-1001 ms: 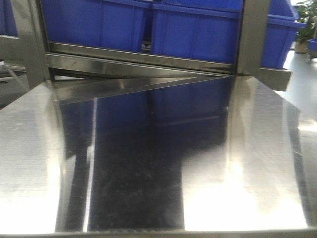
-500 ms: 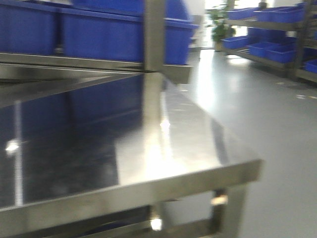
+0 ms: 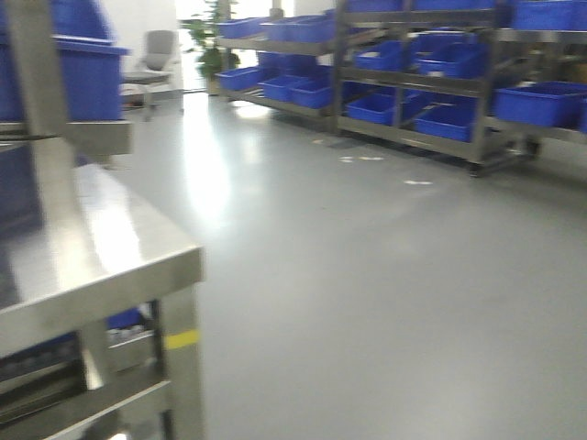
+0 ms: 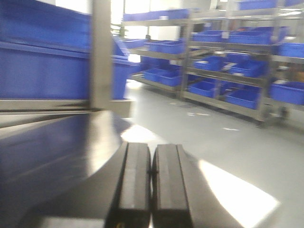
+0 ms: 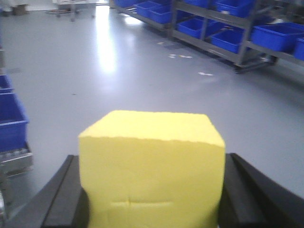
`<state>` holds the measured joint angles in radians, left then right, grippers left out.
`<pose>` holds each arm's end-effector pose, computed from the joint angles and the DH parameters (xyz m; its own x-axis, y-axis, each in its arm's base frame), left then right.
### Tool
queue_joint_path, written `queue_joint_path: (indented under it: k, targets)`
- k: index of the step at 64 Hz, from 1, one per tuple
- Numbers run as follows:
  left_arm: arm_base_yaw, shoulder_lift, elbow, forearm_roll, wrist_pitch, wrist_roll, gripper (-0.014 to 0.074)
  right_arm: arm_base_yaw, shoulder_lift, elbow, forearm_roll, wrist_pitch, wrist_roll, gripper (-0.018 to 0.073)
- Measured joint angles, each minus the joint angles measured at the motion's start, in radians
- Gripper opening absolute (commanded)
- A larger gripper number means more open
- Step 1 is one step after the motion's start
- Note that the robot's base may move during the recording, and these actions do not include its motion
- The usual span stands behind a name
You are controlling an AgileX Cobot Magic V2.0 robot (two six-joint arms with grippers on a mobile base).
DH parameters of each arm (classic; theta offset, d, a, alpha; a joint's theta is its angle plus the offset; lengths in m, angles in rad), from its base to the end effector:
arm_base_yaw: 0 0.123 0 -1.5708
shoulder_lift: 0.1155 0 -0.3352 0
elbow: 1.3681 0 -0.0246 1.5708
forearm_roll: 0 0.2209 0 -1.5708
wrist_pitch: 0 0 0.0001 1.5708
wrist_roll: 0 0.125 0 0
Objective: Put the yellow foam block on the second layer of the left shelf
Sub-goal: 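Drive the base away from the table holding the cube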
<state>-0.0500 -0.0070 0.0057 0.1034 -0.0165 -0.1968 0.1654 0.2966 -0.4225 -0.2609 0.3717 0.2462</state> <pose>0.0089 -0.0007 0.2163 0.0993 -0.0984 -0.9902 0.0612 0.9938 -0.0926 0.0282 -0.0072 0.3097 -0.1447 -0.0217 -0.9892 -0.0722 0.9973 -0.0114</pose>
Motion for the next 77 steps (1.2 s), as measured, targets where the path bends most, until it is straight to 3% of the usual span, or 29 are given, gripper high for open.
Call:
queue_joint_path:
  k: [77]
  targets:
    - [0.000, 0.000, 0.000, 0.000, 0.000, 0.000, 0.0136, 0.000, -0.003, 0.000, -0.002, 0.000, 0.000, 0.0412]
